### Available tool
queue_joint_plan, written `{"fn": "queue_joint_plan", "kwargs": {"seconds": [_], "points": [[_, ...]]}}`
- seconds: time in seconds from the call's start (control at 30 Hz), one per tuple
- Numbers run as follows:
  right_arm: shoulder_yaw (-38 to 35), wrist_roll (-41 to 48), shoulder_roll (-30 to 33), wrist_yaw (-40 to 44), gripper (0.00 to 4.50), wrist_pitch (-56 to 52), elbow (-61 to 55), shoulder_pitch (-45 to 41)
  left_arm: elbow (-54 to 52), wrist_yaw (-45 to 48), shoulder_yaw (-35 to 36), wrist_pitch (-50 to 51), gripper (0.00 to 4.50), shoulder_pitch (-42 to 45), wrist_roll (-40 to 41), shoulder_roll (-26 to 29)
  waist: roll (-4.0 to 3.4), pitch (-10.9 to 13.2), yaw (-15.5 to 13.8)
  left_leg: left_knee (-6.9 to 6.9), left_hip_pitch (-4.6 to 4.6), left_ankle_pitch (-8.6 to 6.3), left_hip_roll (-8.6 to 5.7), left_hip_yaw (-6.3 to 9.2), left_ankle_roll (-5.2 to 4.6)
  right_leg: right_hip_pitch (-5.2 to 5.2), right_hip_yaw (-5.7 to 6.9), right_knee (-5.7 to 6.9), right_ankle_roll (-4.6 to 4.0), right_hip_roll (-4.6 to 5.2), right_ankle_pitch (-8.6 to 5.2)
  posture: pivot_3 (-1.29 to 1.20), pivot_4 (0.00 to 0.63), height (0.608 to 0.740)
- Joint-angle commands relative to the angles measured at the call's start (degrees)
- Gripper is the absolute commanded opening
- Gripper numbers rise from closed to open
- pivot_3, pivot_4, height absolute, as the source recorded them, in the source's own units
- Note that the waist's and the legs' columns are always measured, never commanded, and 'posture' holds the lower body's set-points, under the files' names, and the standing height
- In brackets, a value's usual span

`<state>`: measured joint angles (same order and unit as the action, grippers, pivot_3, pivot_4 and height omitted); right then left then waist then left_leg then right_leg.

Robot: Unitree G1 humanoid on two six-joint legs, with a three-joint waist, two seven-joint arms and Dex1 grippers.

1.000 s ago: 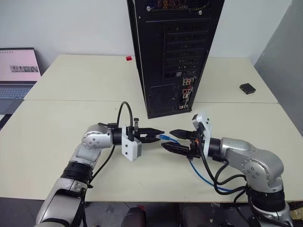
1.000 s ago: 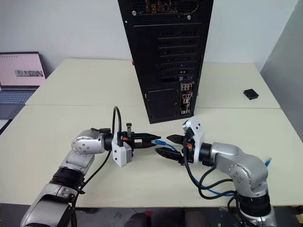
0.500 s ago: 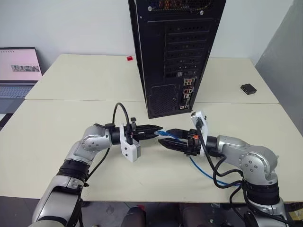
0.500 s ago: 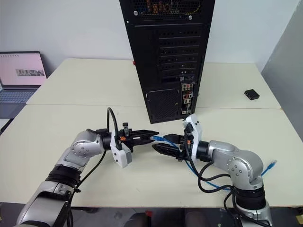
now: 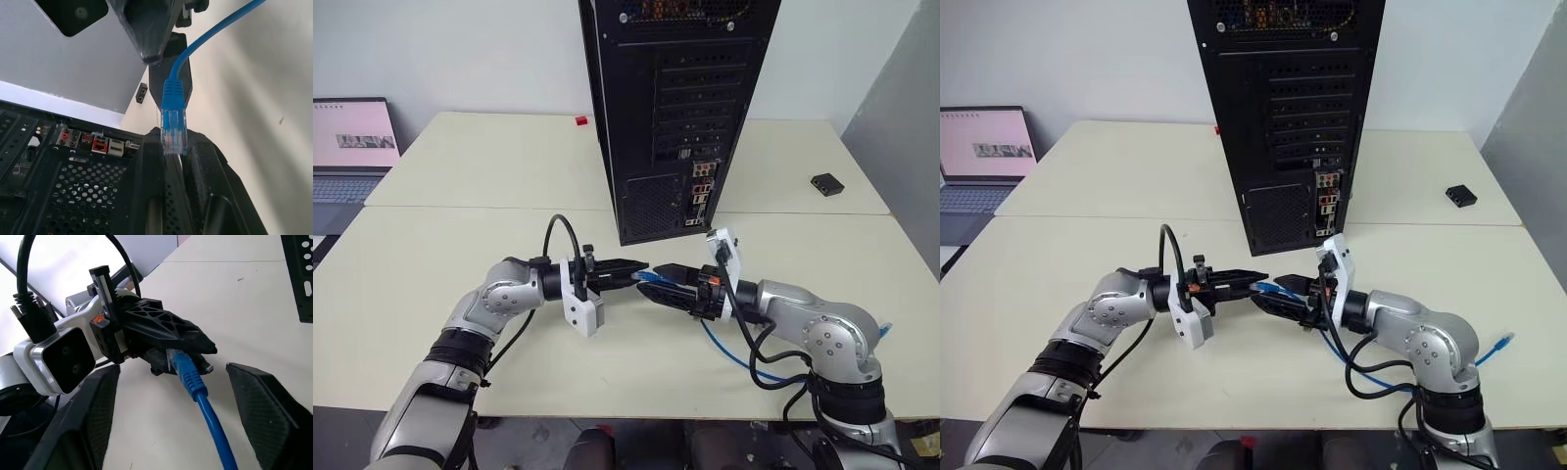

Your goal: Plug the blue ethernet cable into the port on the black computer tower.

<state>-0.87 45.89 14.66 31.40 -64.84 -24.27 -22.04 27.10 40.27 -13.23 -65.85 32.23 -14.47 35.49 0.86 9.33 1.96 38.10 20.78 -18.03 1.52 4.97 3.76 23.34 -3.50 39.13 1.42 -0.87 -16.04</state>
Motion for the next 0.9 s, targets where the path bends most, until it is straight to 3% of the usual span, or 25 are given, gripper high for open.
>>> {"fn": "queue_joint_plan", "kwargs": {"seconds": [0.03, 0.23, 0.43, 0.9], "points": [[0.4, 1.1, 0.6, 0.6, 2.64, 1.4, -0.5, -0.2, -0.4, -2.1, 0.0, -1.1, 0.25, 1.1, -0.1, 0.8, 0.0, 0.0, 0.0, 0.0, 0.0, 0.0, 0.0, 0.0, 0.0, 0.0, 0.0, 0.0, 0.0, 0.0, 0.0, 0.0, 0.15, 0.74], [1.3, 0.9, 1.9, 0.9, 1.19, 1.8, -0.1, 0.1, -0.1, -3.6, -0.2, -1.7, 0.25, 1.0, -0.9, 1.1, 0.0, 0.0, 0.0, 0.0, 0.0, 0.0, 0.0, 0.0, 0.0, 0.0, 0.0, 0.0, 0.0, 0.0, 0.0, 0.0, 0.15, 0.74], [0.4, 2.4, 1.4, 0.3, 0.05, 1.4, 0.4, 0.1, 0.1, -4.4, -0.9, -2.9, 0.25, 0.7, -1.6, 1.5, 0.0, 0.0, 0.0, 0.0, 0.0, 0.0, 0.0, 0.0, 0.0, 0.0, 0.01, 0.0, 0.0, 0.0, 0.0, 0.0, 0.15, 0.74], [0.6, 3.6, 2.2, -0.1, 0.0, 1.7, 0.4, 0.5, 1.7, -7.3, -1.6, -4.7, 0.25, 0.9, -2.9, 1.9, 0.0, 0.0, 0.0, 0.0, 0.0, 0.0, 0.0, 0.0, 0.0, 0.0, 0.01, 0.0, 0.0, 0.0, 0.0, 0.0, 0.15, 0.74]]}}
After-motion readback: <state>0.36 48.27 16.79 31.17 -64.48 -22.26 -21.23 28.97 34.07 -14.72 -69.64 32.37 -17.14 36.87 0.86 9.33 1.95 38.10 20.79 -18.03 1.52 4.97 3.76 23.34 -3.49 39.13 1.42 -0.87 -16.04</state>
